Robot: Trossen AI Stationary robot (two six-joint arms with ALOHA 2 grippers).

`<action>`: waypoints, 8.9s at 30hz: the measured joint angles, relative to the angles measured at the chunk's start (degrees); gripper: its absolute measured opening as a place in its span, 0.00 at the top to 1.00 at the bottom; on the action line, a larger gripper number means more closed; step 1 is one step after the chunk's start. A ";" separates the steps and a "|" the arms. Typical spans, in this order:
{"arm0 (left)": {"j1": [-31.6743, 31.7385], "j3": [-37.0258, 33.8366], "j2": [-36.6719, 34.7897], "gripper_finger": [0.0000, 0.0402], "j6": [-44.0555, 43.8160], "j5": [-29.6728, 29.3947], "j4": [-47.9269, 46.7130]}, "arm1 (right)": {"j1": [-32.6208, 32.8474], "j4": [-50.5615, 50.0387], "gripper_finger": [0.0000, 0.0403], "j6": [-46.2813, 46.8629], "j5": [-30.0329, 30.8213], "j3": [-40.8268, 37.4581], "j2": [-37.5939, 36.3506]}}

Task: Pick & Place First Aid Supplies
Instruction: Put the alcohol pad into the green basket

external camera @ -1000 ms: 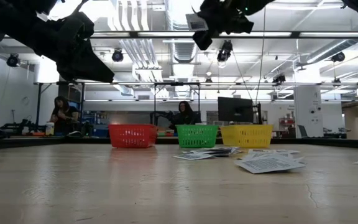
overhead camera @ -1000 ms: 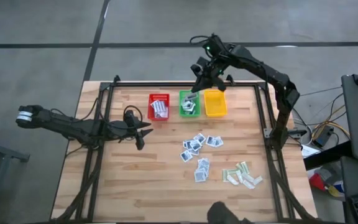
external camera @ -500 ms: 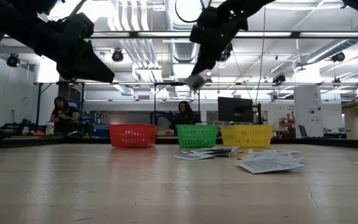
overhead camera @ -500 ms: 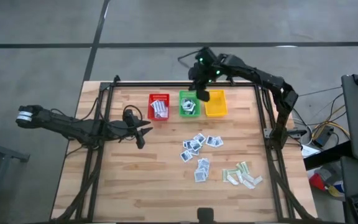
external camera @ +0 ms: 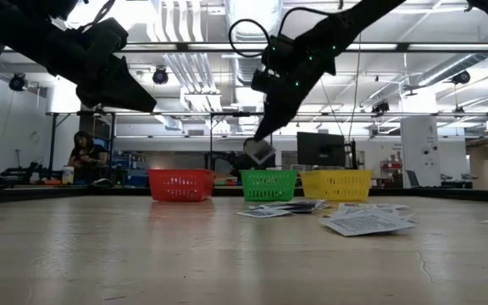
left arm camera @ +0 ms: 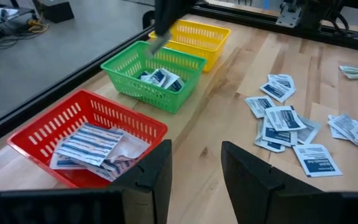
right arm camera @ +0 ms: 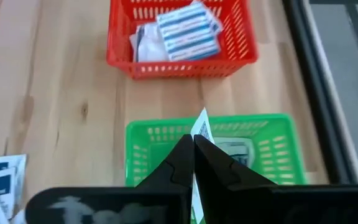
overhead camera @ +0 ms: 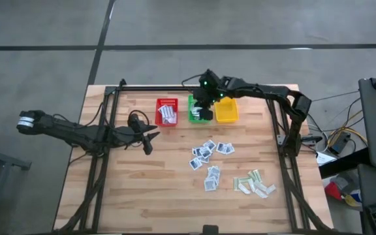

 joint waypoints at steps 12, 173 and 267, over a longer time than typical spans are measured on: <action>-0.01 -0.01 0.00 0.67 0.11 -0.13 0.00 | -0.06 7.56 0.98 -0.24 4.70 -6.91 0.04; -0.01 -0.02 0.00 0.67 2.01 -2.80 -0.37 | 18.60 -6.40 0.55 13.07 7.42 -26.02 -5.25; 0.00 -0.02 0.02 0.67 2.03 -2.86 -0.38 | 3.01 -35.93 0.98 -6.58 7.97 34.47 -2.99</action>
